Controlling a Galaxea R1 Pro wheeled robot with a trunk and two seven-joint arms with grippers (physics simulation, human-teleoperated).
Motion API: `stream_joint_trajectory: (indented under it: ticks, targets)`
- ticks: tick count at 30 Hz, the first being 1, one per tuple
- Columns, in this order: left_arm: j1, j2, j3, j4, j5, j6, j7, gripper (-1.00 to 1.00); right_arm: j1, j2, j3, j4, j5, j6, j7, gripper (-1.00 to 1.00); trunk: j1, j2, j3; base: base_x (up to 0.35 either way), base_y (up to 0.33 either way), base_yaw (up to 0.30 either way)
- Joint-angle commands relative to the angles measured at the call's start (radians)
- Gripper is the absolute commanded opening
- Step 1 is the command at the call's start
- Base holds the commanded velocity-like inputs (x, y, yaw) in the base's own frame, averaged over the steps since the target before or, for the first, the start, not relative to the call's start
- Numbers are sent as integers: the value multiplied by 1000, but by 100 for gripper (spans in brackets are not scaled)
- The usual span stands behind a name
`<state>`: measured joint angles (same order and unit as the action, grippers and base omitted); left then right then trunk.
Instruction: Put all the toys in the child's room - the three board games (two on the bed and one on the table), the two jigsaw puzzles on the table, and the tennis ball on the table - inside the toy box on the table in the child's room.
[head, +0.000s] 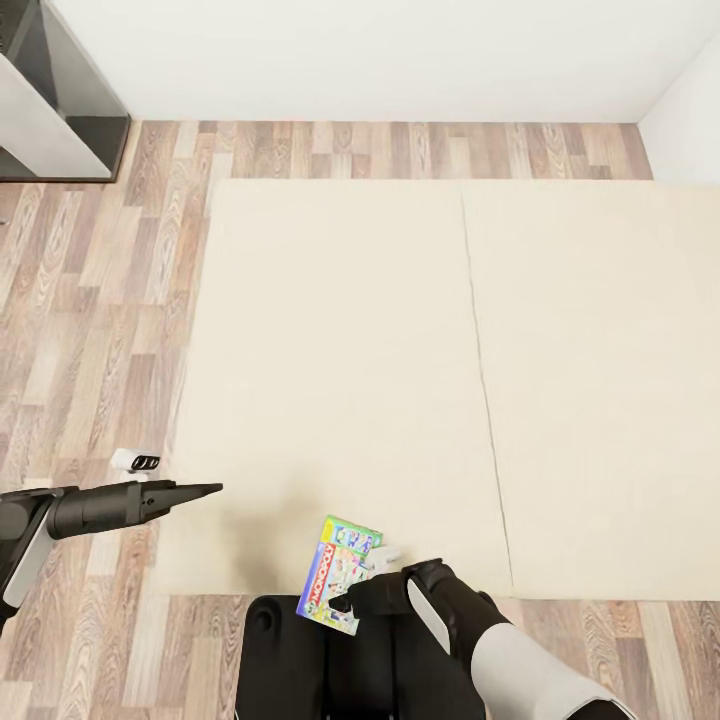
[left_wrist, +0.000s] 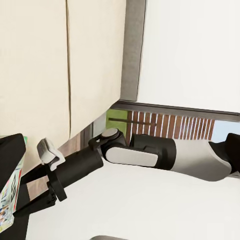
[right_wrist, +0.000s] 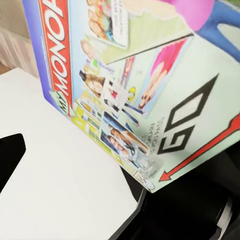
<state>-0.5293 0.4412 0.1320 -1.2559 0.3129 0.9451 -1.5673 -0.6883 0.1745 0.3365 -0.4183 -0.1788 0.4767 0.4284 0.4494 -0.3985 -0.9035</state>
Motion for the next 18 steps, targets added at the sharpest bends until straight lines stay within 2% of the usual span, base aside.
stream_joint_trajectory:
  ticks: [1, 8, 18]
  targets:
    - [0, 1, 0, 0, 0, 11, -4, 100, -1, 0, 2, 0, -8, 6, -2, 100, 1, -2, -1, 0, 15, 0]
    - [0, 1, 0, 0, 0, 11, -4, 100, -1, 0, 2, 0, -8, 6, -2, 100, 1, -2, -1, 0, 40, 0]
    - [0, 1, 0, 0, 0, 11, -4, 100, -1, 0, 2, 0, -8, 6, -2, 100, 1, -2, -1, 0, 128, 0]
